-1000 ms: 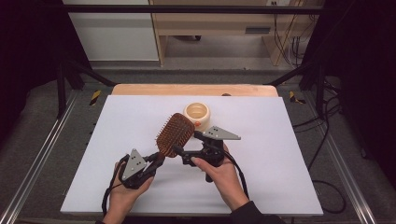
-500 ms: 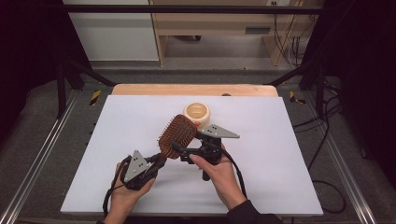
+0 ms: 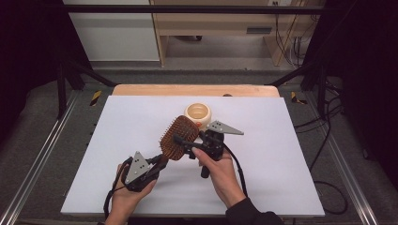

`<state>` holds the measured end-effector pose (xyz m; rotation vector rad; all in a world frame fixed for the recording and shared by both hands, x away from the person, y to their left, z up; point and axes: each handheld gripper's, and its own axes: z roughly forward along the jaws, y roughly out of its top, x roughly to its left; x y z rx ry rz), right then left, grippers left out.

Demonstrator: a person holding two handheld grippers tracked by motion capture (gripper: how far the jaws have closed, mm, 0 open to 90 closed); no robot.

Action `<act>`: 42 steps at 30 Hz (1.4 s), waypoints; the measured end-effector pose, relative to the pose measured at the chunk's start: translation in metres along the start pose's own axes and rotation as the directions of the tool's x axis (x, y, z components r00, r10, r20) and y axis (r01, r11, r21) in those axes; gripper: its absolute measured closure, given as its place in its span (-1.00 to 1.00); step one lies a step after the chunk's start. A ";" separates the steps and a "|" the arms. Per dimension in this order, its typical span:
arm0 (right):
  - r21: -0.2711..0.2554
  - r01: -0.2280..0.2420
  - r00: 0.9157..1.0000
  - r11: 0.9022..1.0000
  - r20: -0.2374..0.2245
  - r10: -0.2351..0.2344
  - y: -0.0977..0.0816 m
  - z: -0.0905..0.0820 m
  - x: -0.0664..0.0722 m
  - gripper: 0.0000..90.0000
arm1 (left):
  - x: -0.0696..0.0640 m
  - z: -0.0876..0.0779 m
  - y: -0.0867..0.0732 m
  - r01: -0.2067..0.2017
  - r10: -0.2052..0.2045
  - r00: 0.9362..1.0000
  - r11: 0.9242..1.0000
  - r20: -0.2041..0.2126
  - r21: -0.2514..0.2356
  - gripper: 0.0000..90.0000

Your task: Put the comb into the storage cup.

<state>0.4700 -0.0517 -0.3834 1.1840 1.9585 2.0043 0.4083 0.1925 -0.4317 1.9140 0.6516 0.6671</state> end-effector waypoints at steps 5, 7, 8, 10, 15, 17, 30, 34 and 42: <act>0.001 -0.034 0.999 0.999 -0.021 0.034 0.000 0.001 -0.002 -0.27 | 0.000 0.000 0.000 0.003 -0.003 1.000 1.000 -0.001 -0.001 0.61; 0.002 -0.039 0.999 0.999 -0.030 0.039 0.001 0.000 -0.002 -0.22 | 0.000 0.000 0.000 0.008 -0.008 1.000 1.000 0.004 -0.004 0.61; 0.001 -0.040 0.999 0.999 -0.033 0.040 0.001 0.000 -0.002 -0.18 | 0.000 0.000 -0.001 0.009 -0.009 1.000 1.000 0.004 -0.005 0.61; -0.004 -0.053 0.998 0.999 -0.046 0.053 0.001 0.000 -0.002 -0.12 | 0.001 0.000 -0.001 0.016 -0.016 1.000 1.000 0.005 -0.004 0.61; -0.018 -0.080 0.995 0.997 -0.063 0.079 0.001 0.001 0.000 0.02 | 0.004 0.000 -0.002 0.037 -0.037 0.999 0.999 0.009 -0.006 0.62; -0.019 -0.088 0.994 0.996 -0.072 0.087 0.002 0.003 0.000 0.07 | 0.004 0.001 -0.003 0.044 -0.044 0.999 0.999 0.011 -0.006 0.62; -0.006 -0.096 0.994 0.995 -0.053 0.095 0.006 0.006 0.007 0.18 | 0.006 0.003 -0.005 0.078 -0.078 0.997 0.997 0.017 -0.009 0.61; -0.004 -0.100 0.994 0.995 -0.042 0.100 0.007 0.007 0.008 0.19 | 0.006 0.004 -0.005 0.098 -0.098 0.995 0.995 0.022 -0.015 0.61; -0.030 -0.100 0.995 0.995 -0.029 0.099 0.014 0.004 0.004 0.19 | 0.008 0.004 -0.007 0.152 -0.152 0.988 0.987 0.006 -0.047 0.23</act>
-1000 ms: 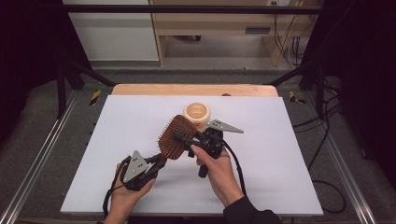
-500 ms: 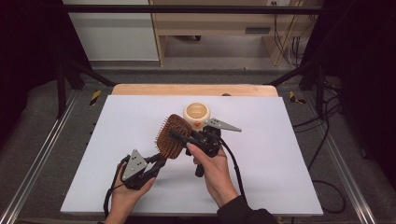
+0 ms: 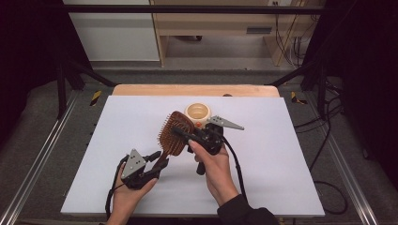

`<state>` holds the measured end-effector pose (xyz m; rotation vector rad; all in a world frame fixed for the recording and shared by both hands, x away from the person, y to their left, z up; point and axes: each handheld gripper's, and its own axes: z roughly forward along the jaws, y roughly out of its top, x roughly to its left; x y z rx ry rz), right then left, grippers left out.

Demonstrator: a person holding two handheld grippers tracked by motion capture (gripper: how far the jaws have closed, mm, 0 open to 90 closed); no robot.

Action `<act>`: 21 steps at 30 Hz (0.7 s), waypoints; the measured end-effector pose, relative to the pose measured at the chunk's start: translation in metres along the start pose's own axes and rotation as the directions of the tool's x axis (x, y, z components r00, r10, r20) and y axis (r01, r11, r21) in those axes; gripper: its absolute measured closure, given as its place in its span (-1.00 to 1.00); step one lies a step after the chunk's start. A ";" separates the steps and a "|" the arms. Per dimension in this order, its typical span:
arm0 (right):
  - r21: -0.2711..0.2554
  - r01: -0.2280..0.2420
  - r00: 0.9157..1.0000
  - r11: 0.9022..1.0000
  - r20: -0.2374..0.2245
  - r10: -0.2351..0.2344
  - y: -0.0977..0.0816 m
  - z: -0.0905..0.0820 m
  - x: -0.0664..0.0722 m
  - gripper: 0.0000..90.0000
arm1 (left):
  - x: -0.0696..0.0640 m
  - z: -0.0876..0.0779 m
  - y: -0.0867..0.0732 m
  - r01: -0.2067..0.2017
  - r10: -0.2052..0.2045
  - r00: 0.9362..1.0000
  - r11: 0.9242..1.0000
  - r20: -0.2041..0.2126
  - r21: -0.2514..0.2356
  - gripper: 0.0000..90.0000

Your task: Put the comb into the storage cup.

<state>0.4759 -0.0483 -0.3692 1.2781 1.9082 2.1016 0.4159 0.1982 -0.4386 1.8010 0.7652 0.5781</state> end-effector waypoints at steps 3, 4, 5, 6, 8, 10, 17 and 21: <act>-0.016 0.000 1.000 1.000 0.024 0.000 0.007 -0.004 -0.004 0.19 | 0.001 -0.002 0.000 0.016 -0.016 1.000 1.000 -0.003 -0.019 0.04; -0.022 0.004 1.000 1.000 0.030 -0.003 0.009 -0.005 -0.006 0.19 | 0.002 -0.003 0.000 0.025 -0.025 1.000 0.999 -0.002 -0.020 0.00; -0.026 0.001 0.999 1.000 0.037 0.000 0.011 -0.007 -0.008 0.19 | 0.003 -0.003 0.000 0.033 -0.034 0.999 0.999 -0.009 -0.019 -0.06; -0.028 -0.001 0.999 1.000 0.039 0.002 0.013 -0.009 -0.010 0.18 | 0.004 -0.003 0.000 0.039 -0.040 0.999 0.999 -0.021 -0.024 -0.14; -0.034 0.001 0.999 0.999 0.051 0.001 0.016 -0.011 -0.013 0.18 | 0.008 -0.004 0.000 0.061 -0.062 0.998 0.997 -0.030 -0.045 -0.29; -0.034 0.003 0.998 0.999 0.064 -0.001 0.019 -0.014 -0.016 0.18 | 0.012 -0.006 0.000 0.089 -0.092 0.995 0.994 -0.033 -0.061 -0.45; -0.045 0.006 0.996 0.999 0.090 -0.002 0.031 -0.021 -0.024 0.18 | 0.028 -0.023 -0.003 0.132 -0.140 0.985 0.988 -0.099 -0.085 -0.79; -0.048 0.001 0.995 0.999 0.099 0.004 0.034 -0.024 -0.028 0.17 | 0.039 -0.035 -0.007 0.152 -0.165 0.977 0.983 -0.138 -0.104 -0.85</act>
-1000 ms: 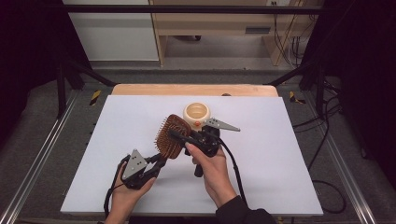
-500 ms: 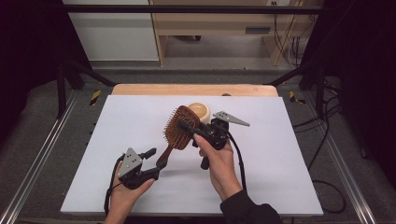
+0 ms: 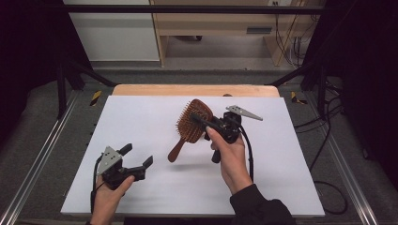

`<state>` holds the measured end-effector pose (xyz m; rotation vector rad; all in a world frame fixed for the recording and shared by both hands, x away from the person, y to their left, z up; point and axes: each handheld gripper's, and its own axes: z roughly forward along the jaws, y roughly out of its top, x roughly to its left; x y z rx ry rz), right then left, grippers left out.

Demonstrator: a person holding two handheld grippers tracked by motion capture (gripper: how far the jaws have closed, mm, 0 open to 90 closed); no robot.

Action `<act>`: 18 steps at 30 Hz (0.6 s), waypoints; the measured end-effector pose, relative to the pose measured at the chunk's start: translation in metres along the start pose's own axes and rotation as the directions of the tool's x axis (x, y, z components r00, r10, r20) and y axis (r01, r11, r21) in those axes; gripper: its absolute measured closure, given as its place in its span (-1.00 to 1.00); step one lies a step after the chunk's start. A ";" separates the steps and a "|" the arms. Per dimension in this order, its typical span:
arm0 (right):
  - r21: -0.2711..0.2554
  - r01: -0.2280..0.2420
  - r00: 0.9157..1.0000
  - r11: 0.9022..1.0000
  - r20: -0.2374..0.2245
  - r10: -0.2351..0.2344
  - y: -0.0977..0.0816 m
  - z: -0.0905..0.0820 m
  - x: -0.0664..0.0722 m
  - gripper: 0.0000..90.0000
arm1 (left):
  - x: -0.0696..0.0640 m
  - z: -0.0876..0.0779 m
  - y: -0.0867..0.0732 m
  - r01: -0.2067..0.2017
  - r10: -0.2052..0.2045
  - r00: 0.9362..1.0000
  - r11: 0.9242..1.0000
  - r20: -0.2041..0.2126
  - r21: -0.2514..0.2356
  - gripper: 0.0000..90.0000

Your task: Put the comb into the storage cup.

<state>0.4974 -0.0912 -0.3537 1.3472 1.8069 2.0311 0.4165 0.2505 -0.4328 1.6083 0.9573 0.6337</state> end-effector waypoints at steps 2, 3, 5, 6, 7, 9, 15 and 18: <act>-0.005 -0.001 1.000 1.000 0.003 0.001 0.001 -0.001 -0.002 0.17 | 0.007 -0.005 -0.002 0.016 -0.016 1.000 1.000 -0.022 -0.006 -0.88; -0.005 -0.003 1.000 1.000 0.005 0.003 0.002 -0.001 -0.004 0.17 | 0.010 -0.008 -0.003 0.025 -0.025 0.999 1.000 -0.031 -0.007 -0.88; -0.011 -0.001 1.000 1.000 0.009 0.002 0.003 -0.002 -0.007 0.17 | 0.015 -0.013 -0.005 0.040 -0.041 0.998 0.999 -0.049 -0.009 -0.89; -0.008 -0.001 1.000 1.000 0.012 0.002 0.004 -0.003 -0.008 0.17 | 0.018 -0.015 -0.006 0.051 -0.051 0.997 0.999 -0.060 -0.013 -0.89; -0.006 -0.005 1.000 1.000 0.015 0.005 0.005 -0.003 -0.009 0.17 | 0.019 -0.018 -0.006 0.057 -0.058 0.996 0.998 -0.066 -0.017 -0.89; -0.007 -0.004 1.000 1.000 0.015 0.004 0.007 -0.003 -0.011 0.17 | 0.021 -0.020 -0.008 0.059 -0.060 0.996 0.998 -0.066 -0.022 -0.90; -0.007 0.003 1.000 1.000 0.023 -0.003 0.014 -0.002 -0.010 0.17 | 0.027 -0.019 -0.010 0.059 -0.061 0.996 0.998 -0.072 -0.023 -0.91; -0.007 0.008 1.000 1.000 0.027 -0.008 0.018 -0.002 -0.009 0.17 | 0.027 -0.018 -0.010 0.055 -0.056 0.996 0.998 -0.068 -0.023 -0.91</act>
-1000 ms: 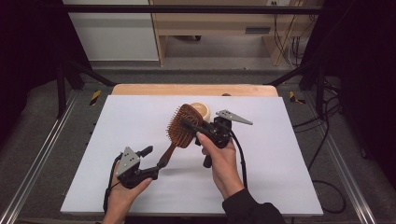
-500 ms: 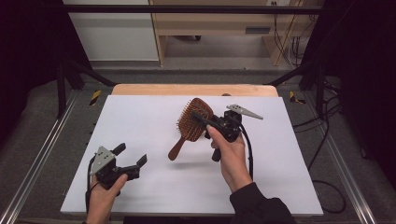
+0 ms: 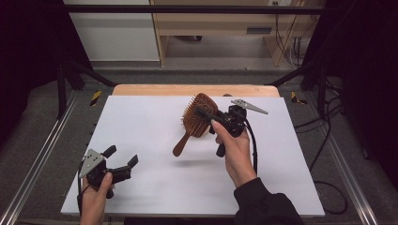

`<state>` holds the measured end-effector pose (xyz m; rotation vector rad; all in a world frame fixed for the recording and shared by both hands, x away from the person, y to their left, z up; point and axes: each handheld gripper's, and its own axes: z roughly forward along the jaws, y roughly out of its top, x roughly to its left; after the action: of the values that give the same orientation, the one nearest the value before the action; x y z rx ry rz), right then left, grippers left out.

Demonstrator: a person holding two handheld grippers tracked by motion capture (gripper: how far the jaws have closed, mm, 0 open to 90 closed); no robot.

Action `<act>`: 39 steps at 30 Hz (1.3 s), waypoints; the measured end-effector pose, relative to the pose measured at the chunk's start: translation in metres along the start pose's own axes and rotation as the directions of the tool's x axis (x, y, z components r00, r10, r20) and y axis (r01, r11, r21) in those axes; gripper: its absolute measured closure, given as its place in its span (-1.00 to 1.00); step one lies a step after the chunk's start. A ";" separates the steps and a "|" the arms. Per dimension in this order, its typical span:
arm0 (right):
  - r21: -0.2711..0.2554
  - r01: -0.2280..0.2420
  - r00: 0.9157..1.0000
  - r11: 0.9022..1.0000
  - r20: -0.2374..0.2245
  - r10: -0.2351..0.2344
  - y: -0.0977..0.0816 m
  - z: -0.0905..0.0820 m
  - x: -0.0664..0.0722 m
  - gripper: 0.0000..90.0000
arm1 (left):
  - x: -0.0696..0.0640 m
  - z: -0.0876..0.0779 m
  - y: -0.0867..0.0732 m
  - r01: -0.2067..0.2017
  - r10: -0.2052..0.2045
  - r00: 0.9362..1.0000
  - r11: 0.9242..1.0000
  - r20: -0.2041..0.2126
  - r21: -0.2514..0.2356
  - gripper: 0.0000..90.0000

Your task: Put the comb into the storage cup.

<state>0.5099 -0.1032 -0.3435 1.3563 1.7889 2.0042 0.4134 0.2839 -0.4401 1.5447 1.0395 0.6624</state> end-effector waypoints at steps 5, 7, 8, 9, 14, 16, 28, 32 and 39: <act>-0.001 0.009 1.000 1.000 0.008 -0.009 0.008 0.001 0.004 0.17 | -0.001 0.001 0.000 -0.011 0.011 1.000 1.000 0.008 0.005 -0.91; 0.001 0.011 1.000 1.000 0.013 -0.011 0.012 0.000 0.005 0.17 | -0.001 0.001 0.000 -0.010 0.010 1.000 1.000 0.008 0.005 -0.91; -0.001 0.012 1.000 1.000 0.012 -0.012 0.014 0.001 0.006 0.17 | -0.001 0.001 0.000 -0.011 0.011 1.000 1.000 0.007 0.004 -0.91; -0.001 0.012 1.000 1.000 0.012 -0.012 0.016 0.000 0.007 0.17 | -0.001 0.001 0.000 -0.011 0.011 1.000 1.000 0.008 0.005 -0.91; -0.004 0.012 1.000 1.000 0.008 -0.012 0.023 0.001 0.011 0.17 | -0.003 0.002 -0.001 -0.019 0.019 1.000 1.000 0.016 0.008 -0.91; -0.009 0.016 1.000 1.000 0.010 -0.016 0.026 0.002 0.011 0.17 | -0.004 0.003 -0.001 -0.029 0.029 0.999 0.999 0.017 0.012 -0.91; -0.032 0.017 1.000 0.999 0.015 -0.017 0.046 0.009 0.015 0.17 | -0.004 0.004 -0.001 -0.046 0.045 0.999 0.999 0.013 0.016 -0.91; -0.035 0.017 1.000 0.999 0.024 -0.017 0.053 0.011 0.015 0.17 | -0.004 0.004 -0.001 -0.046 0.046 0.999 0.999 0.013 0.016 -0.91; -0.052 0.017 0.999 0.998 0.034 -0.016 0.062 0.014 0.017 0.17 | -0.004 0.003 -0.001 -0.043 0.043 0.999 0.999 0.016 0.014 -0.91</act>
<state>0.5372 -0.1005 -0.2839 1.3471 1.7155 1.9935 0.4141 0.2791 -0.4412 1.5857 1.0039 0.6732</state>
